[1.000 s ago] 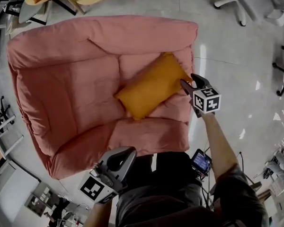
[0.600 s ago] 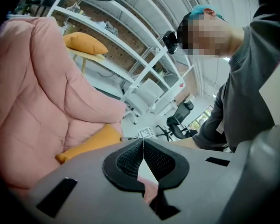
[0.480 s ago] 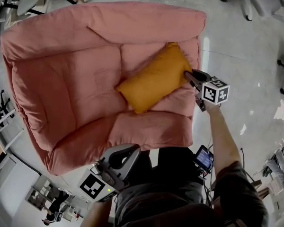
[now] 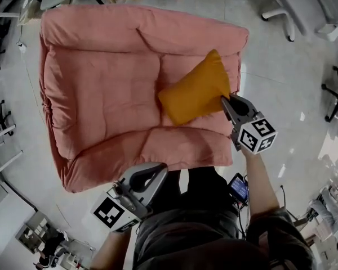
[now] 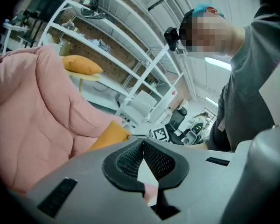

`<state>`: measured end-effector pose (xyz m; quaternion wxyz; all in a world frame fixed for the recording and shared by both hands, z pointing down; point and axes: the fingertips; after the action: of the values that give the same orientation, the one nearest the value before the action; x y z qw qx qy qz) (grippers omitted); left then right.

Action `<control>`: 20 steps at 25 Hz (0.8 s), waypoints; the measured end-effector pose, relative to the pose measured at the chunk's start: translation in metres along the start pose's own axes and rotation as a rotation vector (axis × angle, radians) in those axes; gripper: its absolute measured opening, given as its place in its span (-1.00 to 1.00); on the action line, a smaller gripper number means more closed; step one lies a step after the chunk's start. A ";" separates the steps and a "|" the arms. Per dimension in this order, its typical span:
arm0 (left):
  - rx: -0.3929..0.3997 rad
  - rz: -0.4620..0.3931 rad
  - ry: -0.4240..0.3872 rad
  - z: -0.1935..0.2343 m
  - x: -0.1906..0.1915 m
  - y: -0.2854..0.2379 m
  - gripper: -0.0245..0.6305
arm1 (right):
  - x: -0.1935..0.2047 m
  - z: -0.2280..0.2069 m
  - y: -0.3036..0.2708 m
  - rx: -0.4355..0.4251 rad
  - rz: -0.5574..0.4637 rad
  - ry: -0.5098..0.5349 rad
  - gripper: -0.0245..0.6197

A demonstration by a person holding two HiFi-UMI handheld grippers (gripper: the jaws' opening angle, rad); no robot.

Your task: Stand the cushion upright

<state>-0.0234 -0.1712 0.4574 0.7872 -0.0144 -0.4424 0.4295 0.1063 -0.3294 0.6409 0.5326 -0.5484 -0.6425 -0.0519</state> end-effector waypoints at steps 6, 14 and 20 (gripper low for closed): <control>0.012 -0.063 -0.021 -0.002 0.006 0.077 -0.89 | -0.025 0.100 -0.005 0.073 0.041 0.273 -0.79; -0.029 -0.135 -0.018 0.015 0.022 0.163 -0.89 | 0.024 0.288 -0.093 -0.105 0.125 0.438 -0.79; -0.036 -0.181 0.018 0.029 0.030 0.205 -0.89 | 0.063 0.382 -0.134 -0.318 0.210 0.371 -0.83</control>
<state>-0.1725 -0.0316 0.4134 0.8265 0.0076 -0.4423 0.3482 -0.2250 -0.0927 0.5936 0.5509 -0.6702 -0.4569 -0.1965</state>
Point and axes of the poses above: the fingertips, and each gripper's own axes: y backward along the fingers, z to its left, x out of its underside, and after that the axes turned 2 degrees about y, right-handed
